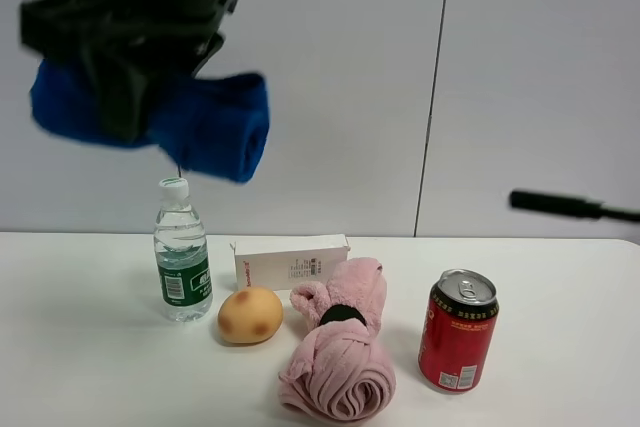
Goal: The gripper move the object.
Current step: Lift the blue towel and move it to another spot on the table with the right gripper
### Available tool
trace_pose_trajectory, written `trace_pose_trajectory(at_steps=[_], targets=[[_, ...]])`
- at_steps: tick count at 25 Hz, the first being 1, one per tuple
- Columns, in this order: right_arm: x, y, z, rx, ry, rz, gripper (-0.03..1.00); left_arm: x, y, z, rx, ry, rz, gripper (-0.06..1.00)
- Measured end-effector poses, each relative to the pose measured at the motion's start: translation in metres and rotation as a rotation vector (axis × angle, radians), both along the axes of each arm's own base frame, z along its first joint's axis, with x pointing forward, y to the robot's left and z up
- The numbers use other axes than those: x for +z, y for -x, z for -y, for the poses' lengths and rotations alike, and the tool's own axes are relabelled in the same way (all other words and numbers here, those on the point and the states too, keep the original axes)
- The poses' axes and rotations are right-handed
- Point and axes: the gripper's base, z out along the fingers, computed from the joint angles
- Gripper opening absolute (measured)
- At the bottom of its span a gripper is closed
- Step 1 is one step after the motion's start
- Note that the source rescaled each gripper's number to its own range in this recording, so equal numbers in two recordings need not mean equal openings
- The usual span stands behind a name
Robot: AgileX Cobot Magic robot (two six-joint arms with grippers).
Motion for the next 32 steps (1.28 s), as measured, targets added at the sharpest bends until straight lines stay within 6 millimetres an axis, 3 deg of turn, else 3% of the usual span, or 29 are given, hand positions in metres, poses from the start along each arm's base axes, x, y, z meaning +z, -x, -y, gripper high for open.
trace_pose_trajectory(at_steps=[4,5,7,8,12,20,26,29,30,32], targets=[[-0.057,0.004,-0.028,0.028,0.102,-0.065,0.00,0.000,0.000,0.000,0.000,0.000,0.000,1.00],[-0.057,0.004,-0.028,0.028,0.102,-0.065,0.00,0.000,0.000,0.000,0.000,0.000,0.000,1.00],[-0.087,0.000,-0.035,0.026,0.158,-0.093,0.00,0.000,0.000,0.000,0.003,-0.005,0.000,1.00],[-0.111,-0.005,-0.040,0.025,0.200,-0.100,0.00,0.000,0.000,0.000,0.000,0.000,0.000,1.00],[-0.147,-0.010,-0.048,0.053,0.243,-0.100,0.00,0.000,0.000,0.000,0.003,-0.005,0.000,1.00],[-0.175,-0.015,-0.057,0.091,0.228,-0.073,0.00,0.000,0.000,0.000,0.003,-0.005,0.000,1.00],[-0.182,-0.016,-0.060,0.074,0.210,-0.070,0.00,0.000,0.000,0.000,0.003,-0.005,0.000,1.00],[-0.182,-0.016,-0.060,0.074,0.209,-0.069,0.05,0.000,0.000,0.000,0.003,-0.005,0.000,1.00],[-0.182,-0.016,-0.060,0.074,0.209,-0.069,0.12,0.000,0.000,0.000,0.003,-0.005,0.000,1.00],[-0.182,-0.016,-0.060,0.074,0.205,-0.067,0.16,0.000,0.000,0.000,0.003,-0.005,0.000,1.00]])
